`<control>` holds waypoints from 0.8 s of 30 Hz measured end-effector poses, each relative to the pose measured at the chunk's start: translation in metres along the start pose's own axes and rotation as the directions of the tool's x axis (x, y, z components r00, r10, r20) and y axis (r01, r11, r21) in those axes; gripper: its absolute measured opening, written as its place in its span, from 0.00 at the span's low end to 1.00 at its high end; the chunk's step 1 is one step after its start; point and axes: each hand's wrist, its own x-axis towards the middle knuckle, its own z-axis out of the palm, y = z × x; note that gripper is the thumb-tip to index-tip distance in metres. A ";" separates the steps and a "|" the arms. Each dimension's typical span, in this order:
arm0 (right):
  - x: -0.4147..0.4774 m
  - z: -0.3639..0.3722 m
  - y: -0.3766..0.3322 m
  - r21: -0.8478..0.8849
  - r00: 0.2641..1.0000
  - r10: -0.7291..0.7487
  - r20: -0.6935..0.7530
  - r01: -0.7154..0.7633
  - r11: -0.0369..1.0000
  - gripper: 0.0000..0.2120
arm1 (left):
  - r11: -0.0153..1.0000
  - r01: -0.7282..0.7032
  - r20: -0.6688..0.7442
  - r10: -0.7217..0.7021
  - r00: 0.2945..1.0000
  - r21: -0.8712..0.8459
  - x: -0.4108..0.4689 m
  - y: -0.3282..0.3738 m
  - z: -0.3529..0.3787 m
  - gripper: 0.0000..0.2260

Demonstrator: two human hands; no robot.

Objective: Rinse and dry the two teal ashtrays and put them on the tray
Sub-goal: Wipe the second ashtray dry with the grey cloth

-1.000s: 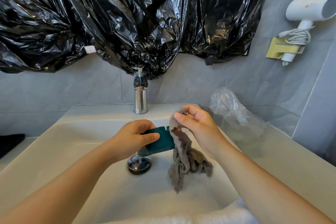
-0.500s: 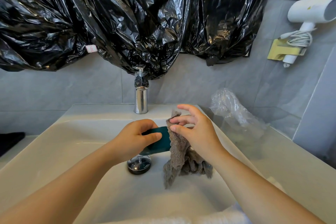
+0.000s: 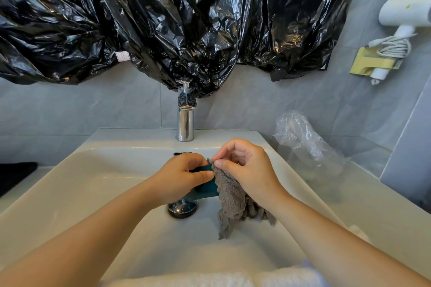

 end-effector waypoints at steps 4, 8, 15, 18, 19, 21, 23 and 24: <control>0.003 0.001 0.003 -0.077 0.998 0.054 0.016 -0.053 0.996 0.03 | 0.998 0.046 -0.003 -0.046 0.999 -0.036 0.002 -0.004 0.002 0.07; 0.006 -0.004 0.007 -0.126 0.996 0.073 -0.045 -0.078 0.989 0.04 | 0.985 0.064 -0.031 -0.070 0.997 -0.157 0.004 -0.003 0.000 0.06; 0.009 -0.011 0.016 -0.010 0.967 0.170 -0.188 -0.175 0.984 0.07 | 0.916 0.002 -0.118 -0.053 0.992 -0.401 0.006 0.002 -0.009 0.06; 0.009 -0.008 0.013 0.017 0.965 0.170 -0.201 -0.170 0.985 0.07 | 0.908 -0.005 -0.129 -0.054 0.990 -0.419 0.008 0.002 -0.009 0.07; 0.007 -0.008 0.012 0.021 0.967 0.158 -0.200 -0.157 0.987 0.07 | 0.910 0.001 -0.125 -0.058 0.990 -0.415 0.007 0.001 -0.008 0.06; 0.004 -0.006 0.008 0.016 0.976 0.104 -0.194 -0.103 0.995 0.06 | 0.918 0.017 -0.117 -0.069 0.991 -0.395 0.007 0.000 -0.005 0.06; 0.000 -0.004 0.002 -0.016 0.987 0.021 -0.161 -0.024 1.000 0.06 | 0.925 0.031 -0.110 -0.078 0.991 -0.380 0.007 -0.001 -0.001 0.05; -0.001 -0.003 -0.001 -0.040 0.990 -0.021 -0.140 0.015 0.999 0.07 | 0.926 0.036 -0.107 -0.082 0.991 -0.376 0.007 -0.001 0.000 0.05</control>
